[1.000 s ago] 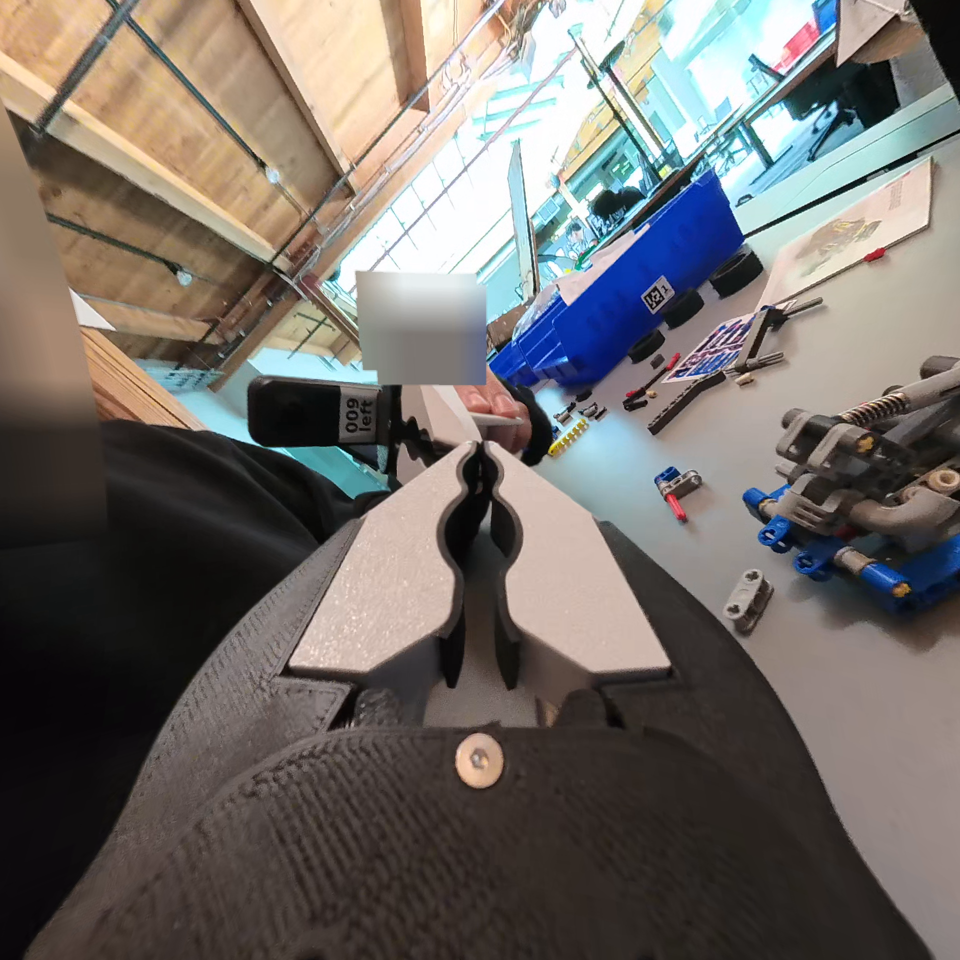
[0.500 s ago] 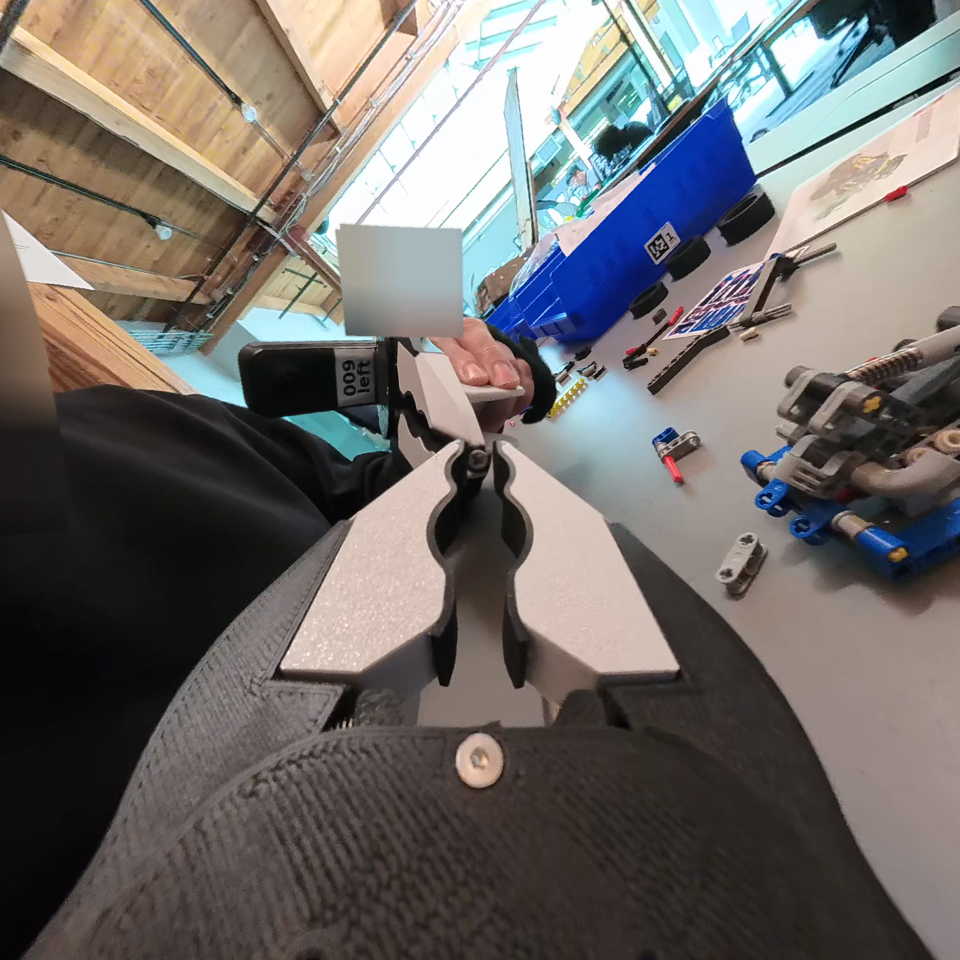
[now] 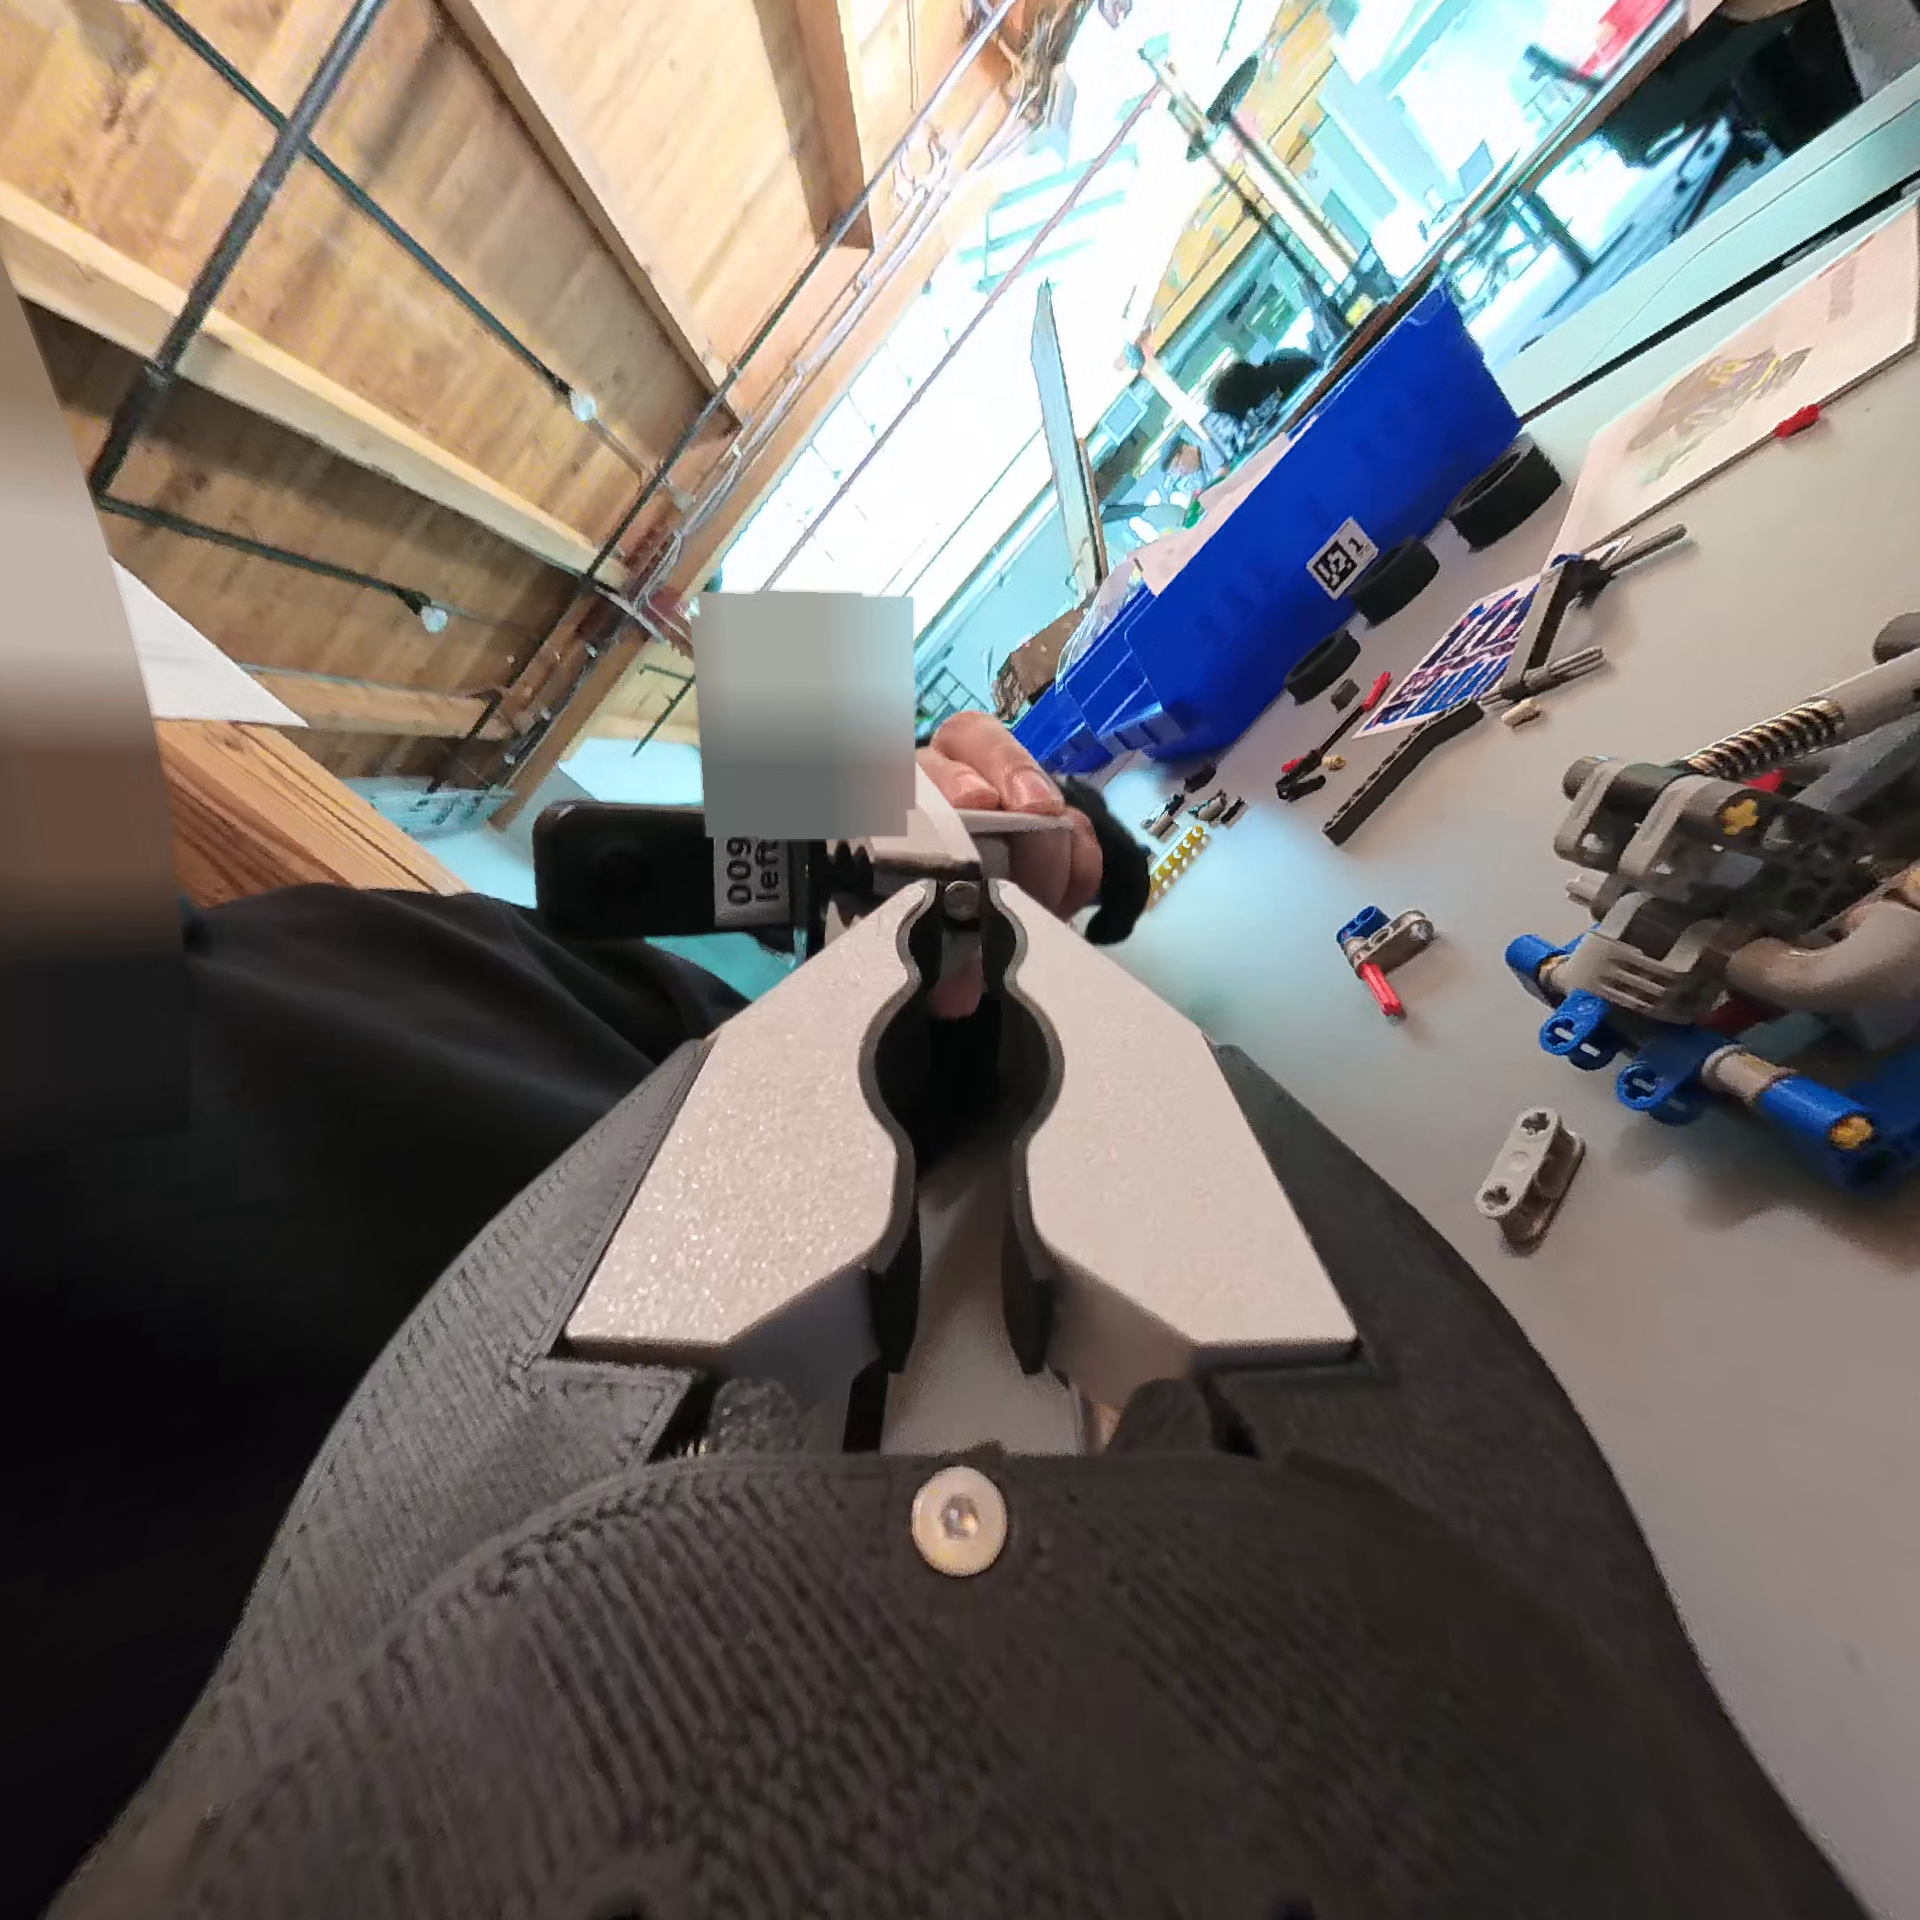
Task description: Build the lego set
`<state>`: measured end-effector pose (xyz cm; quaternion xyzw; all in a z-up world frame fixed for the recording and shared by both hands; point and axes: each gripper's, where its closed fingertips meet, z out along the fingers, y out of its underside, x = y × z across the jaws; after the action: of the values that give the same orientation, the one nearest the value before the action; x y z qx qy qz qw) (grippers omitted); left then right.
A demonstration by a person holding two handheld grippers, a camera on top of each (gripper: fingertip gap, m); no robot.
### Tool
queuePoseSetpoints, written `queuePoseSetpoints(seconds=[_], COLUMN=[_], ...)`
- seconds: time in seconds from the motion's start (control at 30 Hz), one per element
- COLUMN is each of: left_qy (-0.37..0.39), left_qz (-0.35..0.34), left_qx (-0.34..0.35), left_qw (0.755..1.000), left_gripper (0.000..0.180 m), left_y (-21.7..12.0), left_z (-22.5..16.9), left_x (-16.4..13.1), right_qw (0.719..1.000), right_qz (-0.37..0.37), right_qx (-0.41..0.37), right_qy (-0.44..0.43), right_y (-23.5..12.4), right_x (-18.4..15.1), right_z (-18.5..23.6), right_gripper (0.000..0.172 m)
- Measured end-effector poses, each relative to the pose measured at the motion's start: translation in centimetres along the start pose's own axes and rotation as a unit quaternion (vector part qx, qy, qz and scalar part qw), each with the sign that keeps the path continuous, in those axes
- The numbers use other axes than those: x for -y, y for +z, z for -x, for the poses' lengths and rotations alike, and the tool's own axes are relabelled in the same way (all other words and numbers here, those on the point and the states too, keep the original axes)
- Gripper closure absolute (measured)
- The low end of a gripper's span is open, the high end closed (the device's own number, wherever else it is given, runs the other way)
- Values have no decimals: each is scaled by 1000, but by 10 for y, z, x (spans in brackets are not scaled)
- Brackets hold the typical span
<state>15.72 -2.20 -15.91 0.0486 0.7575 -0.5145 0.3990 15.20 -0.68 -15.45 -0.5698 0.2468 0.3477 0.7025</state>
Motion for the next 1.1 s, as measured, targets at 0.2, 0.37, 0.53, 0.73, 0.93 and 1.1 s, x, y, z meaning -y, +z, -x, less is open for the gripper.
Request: queuePoseSetpoints(seconds=[0.2, 0.37, 0.53, 0.73, 0.93, 1.1], left_qy=[-14, -37, -23, -82, -157, -159], left_qz=[14, 12, 6, 13, 29, 26], left_qx=[-9, -40, -61, -93, -159, -213], left_qw=[1000, 998, 998, 992, 974, 964], left_gripper=[177, 177, 178, 177, 177, 177], left_y=[2, 3, 5, -1, 4, 7], left_z=[-3, -6, -8, 6, 21, 15], left_x=[-4, -8, -11, -33, -62, -72], right_qw=[1000, 999, 997, 898, 805, 940], right_qz=[8, 19, 44, 114, 239, 160], right_qx=[-9, -27, -43, -262, -336, -275], right_qy=[-8, -24, -43, -335, -426, -126], right_y=[-2, -5, -8, -64, -86, -74], right_x=[-2, -4, -6, 26, 23, 17], right_z=[-4, -9, -12, -51, -95, -80], right_gripper=[168, 168, 168, 161, 148, 145])
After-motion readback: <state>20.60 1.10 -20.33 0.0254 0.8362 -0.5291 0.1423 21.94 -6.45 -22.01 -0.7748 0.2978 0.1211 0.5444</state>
